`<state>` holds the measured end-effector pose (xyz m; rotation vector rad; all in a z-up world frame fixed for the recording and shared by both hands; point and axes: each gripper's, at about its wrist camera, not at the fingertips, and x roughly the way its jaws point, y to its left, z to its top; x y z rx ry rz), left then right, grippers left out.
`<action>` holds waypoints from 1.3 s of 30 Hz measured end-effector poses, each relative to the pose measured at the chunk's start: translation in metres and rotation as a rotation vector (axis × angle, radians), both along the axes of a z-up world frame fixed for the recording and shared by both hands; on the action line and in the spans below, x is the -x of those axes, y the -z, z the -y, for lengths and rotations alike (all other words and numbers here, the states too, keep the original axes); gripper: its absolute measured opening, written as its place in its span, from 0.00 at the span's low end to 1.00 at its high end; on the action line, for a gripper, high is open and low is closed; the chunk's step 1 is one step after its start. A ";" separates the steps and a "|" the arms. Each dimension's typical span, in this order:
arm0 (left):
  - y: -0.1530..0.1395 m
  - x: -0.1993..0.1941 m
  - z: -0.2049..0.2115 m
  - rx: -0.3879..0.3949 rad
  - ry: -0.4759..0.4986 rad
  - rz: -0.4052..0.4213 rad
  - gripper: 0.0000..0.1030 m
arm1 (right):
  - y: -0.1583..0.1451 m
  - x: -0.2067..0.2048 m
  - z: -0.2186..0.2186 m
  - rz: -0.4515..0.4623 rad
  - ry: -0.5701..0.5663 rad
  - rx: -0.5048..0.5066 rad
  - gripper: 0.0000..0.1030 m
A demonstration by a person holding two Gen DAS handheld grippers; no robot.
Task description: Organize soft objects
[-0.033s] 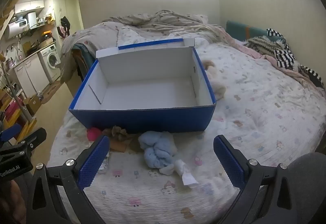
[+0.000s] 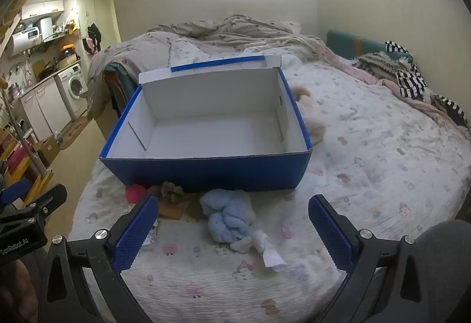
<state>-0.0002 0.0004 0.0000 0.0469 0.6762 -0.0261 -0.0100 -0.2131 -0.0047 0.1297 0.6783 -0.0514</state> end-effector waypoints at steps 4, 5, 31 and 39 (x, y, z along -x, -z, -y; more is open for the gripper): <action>0.000 0.000 0.000 -0.004 -0.001 -0.001 1.00 | 0.000 0.000 0.001 -0.001 -0.003 0.003 1.00; 0.000 0.000 0.000 -0.005 -0.001 -0.001 1.00 | 0.000 0.000 0.001 -0.002 -0.004 0.004 1.00; 0.000 0.000 0.000 -0.008 0.000 -0.002 1.00 | -0.001 0.000 -0.002 0.008 -0.005 0.006 1.00; -0.009 0.002 0.001 -0.013 0.005 0.001 1.00 | -0.001 0.000 -0.003 0.011 -0.005 0.007 1.00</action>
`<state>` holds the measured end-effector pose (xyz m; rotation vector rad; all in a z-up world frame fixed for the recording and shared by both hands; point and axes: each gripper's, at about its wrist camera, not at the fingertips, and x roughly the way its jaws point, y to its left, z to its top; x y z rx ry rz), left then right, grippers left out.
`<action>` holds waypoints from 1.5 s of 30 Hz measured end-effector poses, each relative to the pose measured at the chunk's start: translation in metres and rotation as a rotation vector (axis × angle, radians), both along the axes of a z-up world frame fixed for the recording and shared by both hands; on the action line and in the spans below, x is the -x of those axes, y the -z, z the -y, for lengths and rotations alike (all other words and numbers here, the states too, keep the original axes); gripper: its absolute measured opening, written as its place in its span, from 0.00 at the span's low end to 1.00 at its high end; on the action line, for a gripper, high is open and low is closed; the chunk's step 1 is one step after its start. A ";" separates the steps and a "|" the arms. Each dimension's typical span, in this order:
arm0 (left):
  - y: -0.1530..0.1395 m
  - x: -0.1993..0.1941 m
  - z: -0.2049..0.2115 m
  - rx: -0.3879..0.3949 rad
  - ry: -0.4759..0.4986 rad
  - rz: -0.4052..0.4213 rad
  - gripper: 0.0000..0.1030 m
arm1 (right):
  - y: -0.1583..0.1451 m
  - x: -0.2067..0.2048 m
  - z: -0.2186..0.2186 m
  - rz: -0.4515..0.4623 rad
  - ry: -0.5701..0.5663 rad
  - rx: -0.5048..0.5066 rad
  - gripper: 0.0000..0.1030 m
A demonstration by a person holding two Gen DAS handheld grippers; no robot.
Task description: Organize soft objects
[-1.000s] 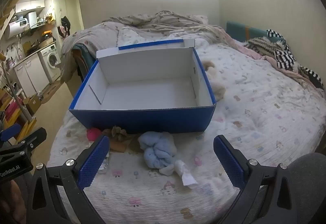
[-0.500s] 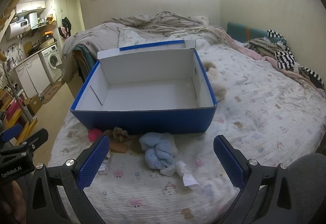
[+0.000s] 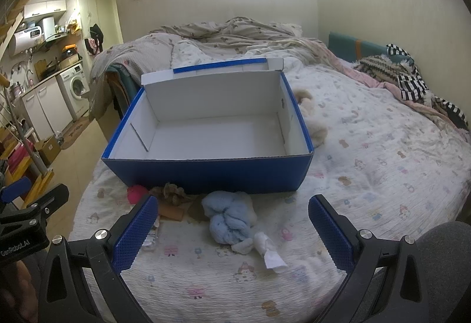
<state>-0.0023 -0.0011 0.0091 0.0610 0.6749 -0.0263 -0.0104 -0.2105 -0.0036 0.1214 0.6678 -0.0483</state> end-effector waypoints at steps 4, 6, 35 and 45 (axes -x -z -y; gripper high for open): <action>0.001 0.000 0.000 0.000 0.000 0.002 1.00 | 0.000 0.000 0.000 -0.001 0.000 0.002 1.00; 0.001 0.000 0.000 0.000 0.000 0.002 1.00 | 0.000 0.000 0.000 0.000 -0.001 0.000 1.00; 0.001 0.001 0.001 -0.003 0.002 0.011 1.00 | -0.001 0.000 0.000 0.000 0.000 0.005 1.00; 0.000 0.002 0.002 -0.005 0.003 0.007 1.00 | 0.000 -0.001 -0.001 0.001 0.000 0.007 1.00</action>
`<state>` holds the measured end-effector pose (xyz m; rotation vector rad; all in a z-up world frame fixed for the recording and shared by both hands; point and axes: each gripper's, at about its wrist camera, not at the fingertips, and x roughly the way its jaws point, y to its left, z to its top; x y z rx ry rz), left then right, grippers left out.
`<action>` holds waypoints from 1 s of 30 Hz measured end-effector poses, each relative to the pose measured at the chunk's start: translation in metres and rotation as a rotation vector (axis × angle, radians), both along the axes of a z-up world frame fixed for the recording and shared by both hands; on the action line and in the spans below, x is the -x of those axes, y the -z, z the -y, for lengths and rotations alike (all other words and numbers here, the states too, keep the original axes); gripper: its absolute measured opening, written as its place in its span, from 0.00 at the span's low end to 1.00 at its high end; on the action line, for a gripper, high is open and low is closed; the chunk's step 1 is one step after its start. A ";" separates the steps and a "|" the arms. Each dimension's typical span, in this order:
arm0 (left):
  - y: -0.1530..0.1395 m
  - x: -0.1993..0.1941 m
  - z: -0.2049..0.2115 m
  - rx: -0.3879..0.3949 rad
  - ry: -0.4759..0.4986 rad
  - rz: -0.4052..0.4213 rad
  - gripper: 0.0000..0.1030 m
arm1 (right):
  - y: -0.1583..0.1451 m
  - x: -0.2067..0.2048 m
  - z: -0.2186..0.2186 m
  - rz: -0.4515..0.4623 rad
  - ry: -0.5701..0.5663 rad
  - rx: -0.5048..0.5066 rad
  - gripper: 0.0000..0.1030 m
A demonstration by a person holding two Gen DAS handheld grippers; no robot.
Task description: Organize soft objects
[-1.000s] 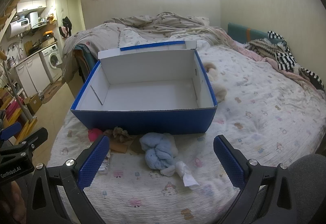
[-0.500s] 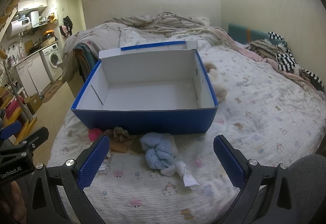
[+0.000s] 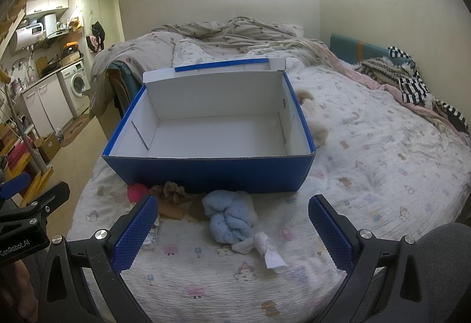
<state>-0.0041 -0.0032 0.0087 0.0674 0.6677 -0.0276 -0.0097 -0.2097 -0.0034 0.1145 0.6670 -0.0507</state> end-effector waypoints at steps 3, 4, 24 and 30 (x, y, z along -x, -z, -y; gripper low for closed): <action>0.000 0.000 0.000 0.000 0.001 0.000 1.00 | 0.000 0.000 0.000 -0.002 0.000 0.000 1.00; 0.000 0.000 0.000 -0.001 0.001 0.000 1.00 | -0.002 0.000 0.000 -0.002 0.002 0.000 1.00; 0.006 -0.076 -0.030 0.097 -0.077 -0.279 1.00 | -0.004 -0.053 0.017 -0.206 -0.113 -0.129 1.00; 0.044 -0.110 -0.031 0.099 -0.091 -0.503 1.00 | 0.012 -0.086 0.019 -0.354 -0.199 -0.165 1.00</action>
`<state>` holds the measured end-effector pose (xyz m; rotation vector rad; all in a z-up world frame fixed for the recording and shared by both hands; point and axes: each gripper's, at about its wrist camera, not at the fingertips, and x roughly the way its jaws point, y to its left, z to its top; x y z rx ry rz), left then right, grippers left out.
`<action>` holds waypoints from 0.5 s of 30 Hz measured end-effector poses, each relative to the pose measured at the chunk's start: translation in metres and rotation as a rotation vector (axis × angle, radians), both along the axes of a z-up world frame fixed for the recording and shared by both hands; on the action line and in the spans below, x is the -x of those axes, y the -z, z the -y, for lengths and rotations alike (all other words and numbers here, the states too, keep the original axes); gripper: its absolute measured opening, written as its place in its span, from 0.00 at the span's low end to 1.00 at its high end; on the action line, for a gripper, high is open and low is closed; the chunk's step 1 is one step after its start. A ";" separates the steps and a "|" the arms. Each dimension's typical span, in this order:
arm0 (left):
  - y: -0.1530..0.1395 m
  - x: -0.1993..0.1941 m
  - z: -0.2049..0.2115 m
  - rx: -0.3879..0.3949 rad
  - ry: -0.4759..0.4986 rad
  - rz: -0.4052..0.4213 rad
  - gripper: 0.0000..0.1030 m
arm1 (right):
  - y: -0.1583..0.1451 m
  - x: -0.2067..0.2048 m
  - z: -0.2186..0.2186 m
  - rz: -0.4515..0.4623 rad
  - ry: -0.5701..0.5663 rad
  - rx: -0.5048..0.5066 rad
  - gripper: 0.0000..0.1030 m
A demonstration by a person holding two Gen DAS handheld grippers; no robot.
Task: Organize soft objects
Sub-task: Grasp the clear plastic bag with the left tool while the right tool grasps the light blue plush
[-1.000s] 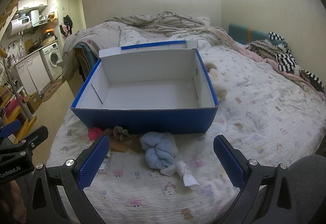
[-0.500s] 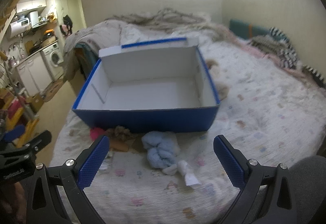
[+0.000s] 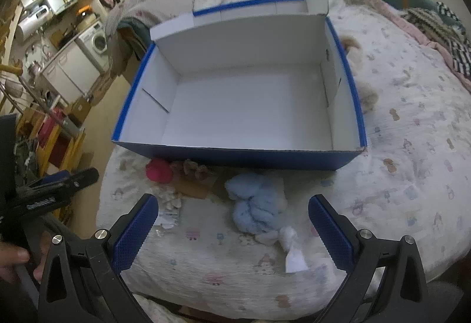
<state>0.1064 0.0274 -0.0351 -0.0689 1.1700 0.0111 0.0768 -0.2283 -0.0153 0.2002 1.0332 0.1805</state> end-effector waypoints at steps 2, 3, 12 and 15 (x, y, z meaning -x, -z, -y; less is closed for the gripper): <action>0.019 -0.005 0.003 0.046 0.008 -0.075 0.99 | 0.005 -0.008 0.003 -0.026 -0.003 -0.003 1.00; 0.029 -0.007 0.004 0.063 0.009 -0.113 0.93 | 0.008 -0.012 0.004 -0.040 -0.003 -0.007 1.00; 0.101 -0.006 0.029 0.181 0.022 -0.341 0.63 | 0.041 -0.031 0.010 -0.137 -0.023 -0.068 1.00; 0.112 -0.006 0.036 0.208 0.033 -0.372 0.62 | 0.051 -0.032 0.015 -0.163 -0.013 -0.078 1.00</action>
